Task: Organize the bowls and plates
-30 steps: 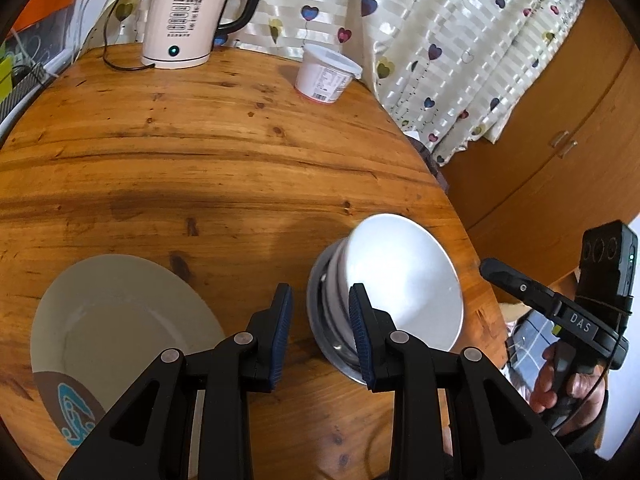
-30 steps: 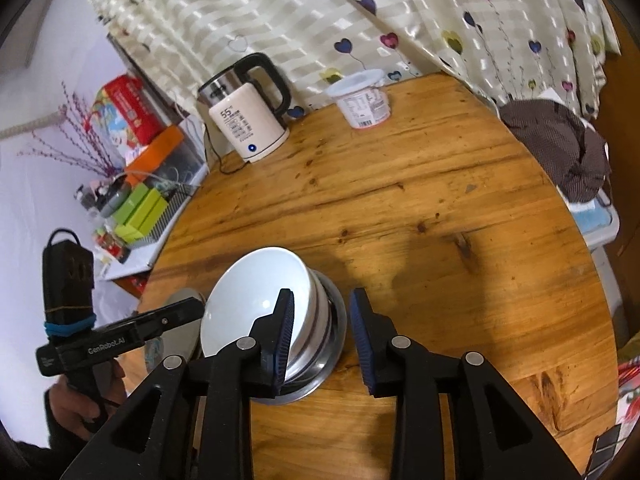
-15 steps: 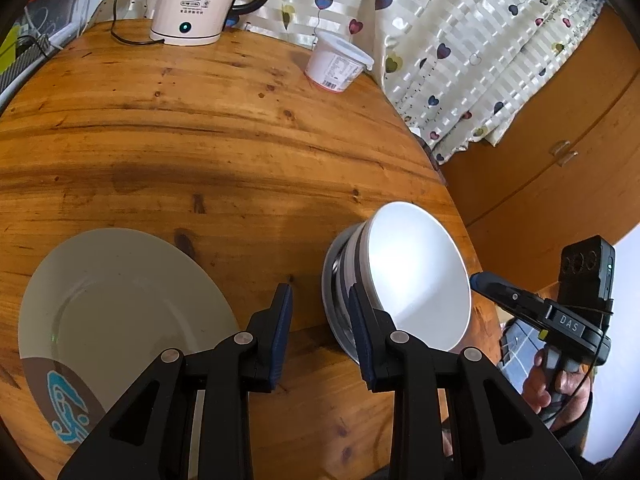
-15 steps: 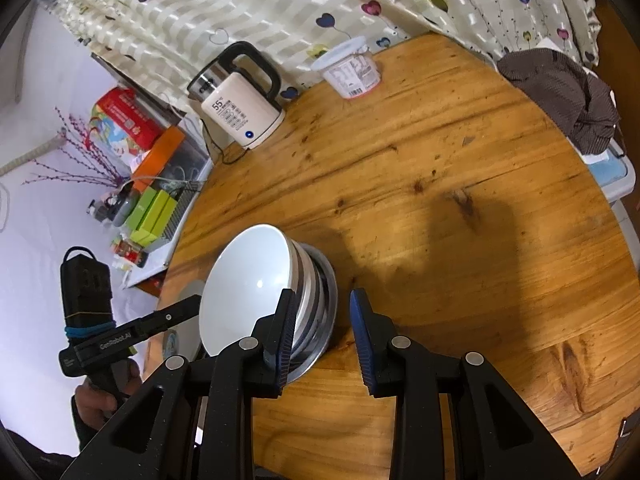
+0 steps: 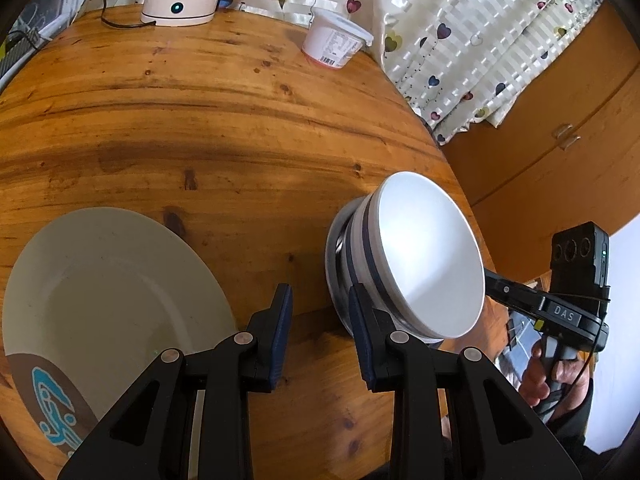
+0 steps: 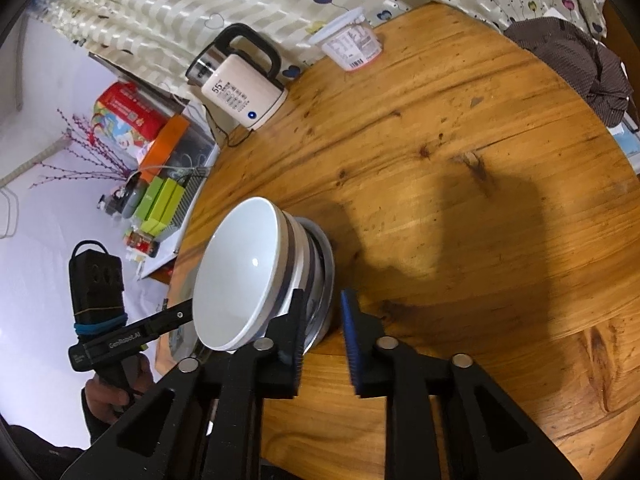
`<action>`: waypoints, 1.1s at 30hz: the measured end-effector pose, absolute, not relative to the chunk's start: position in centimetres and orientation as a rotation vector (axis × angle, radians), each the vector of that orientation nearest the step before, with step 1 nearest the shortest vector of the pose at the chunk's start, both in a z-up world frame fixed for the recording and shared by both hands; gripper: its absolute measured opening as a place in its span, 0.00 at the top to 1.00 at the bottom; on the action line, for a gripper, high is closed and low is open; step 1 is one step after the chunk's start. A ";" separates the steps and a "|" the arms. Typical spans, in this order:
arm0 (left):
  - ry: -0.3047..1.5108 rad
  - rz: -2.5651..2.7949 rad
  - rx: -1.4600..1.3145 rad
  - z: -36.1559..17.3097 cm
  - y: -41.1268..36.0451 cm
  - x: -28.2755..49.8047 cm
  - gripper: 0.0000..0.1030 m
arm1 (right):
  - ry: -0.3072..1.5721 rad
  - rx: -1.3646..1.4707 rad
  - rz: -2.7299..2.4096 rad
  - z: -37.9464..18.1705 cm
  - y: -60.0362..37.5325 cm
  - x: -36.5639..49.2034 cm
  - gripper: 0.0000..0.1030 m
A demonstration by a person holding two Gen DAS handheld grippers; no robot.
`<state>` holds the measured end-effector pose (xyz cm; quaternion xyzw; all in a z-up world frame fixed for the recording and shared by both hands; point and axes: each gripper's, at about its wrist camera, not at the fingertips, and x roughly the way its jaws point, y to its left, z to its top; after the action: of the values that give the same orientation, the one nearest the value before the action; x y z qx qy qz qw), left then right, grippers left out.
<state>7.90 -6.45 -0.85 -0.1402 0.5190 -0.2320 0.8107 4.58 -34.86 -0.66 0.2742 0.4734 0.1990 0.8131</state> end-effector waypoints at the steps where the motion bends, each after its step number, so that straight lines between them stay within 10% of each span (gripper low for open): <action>1: 1.112 -0.496 -0.300 -0.9 -6.5 7.9 0.71 | 1.013 0.587 0.425 -0.8 -34.9 4.6 0.89; 33: 1.155 -0.608 -0.390 -2.5 -5.9 8.9 0.73 | 1.065 0.687 0.507 -2.2 -35.4 5.4 0.94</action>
<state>8.86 -5.87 -2.51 -0.1802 0.5340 -0.2811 0.7768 5.39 -35.40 -2.22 0.3176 0.4923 0.2343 0.7758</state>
